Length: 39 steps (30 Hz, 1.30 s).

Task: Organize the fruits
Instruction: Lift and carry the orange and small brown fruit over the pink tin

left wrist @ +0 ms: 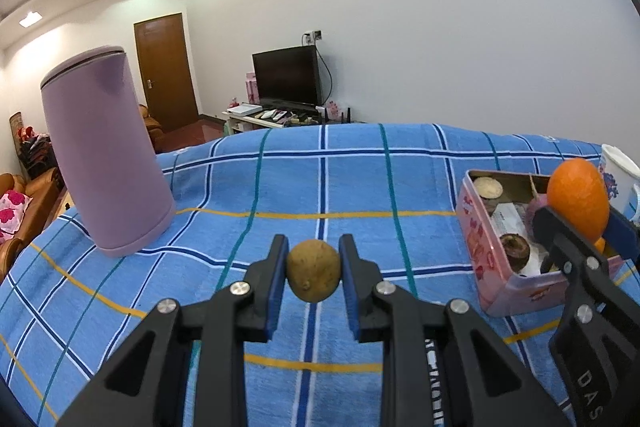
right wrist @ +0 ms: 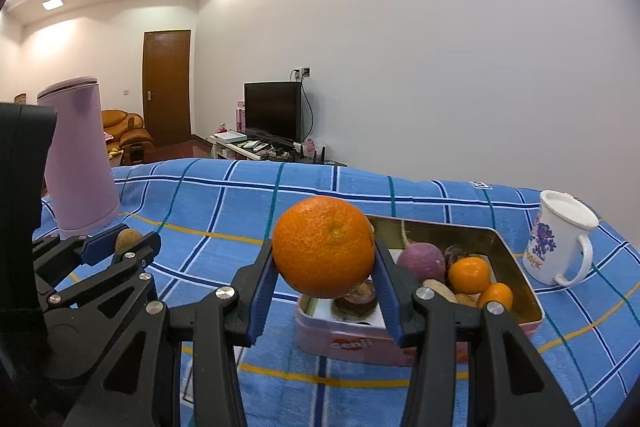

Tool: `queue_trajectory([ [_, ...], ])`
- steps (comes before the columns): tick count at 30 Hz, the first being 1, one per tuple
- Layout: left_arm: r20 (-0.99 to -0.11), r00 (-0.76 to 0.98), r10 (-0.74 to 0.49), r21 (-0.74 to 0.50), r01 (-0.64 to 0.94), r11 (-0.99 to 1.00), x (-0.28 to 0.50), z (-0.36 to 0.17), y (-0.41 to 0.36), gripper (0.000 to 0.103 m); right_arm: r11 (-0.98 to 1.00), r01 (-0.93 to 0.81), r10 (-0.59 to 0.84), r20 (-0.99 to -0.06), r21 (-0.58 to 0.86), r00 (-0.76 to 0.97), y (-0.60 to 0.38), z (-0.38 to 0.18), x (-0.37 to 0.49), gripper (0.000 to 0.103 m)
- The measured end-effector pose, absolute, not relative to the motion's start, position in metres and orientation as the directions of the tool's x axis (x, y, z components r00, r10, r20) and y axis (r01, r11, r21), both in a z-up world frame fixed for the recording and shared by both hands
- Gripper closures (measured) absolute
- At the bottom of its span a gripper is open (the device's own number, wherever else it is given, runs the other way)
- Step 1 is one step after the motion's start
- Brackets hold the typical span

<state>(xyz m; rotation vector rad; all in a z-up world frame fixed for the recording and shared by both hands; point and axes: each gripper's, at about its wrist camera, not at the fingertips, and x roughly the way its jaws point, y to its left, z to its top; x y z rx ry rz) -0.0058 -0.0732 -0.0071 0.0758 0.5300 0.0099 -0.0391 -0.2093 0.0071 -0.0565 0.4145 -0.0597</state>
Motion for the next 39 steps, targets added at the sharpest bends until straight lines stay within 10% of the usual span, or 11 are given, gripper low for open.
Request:
queue_trajectory([
  [39,-0.517,0.848,-0.114,0.067,0.173,0.983,-0.014,-0.005,-0.167,0.076,0.977,0.192,-0.212,-0.392,-0.09,0.895,-0.305,0.01,-0.062,0.055],
])
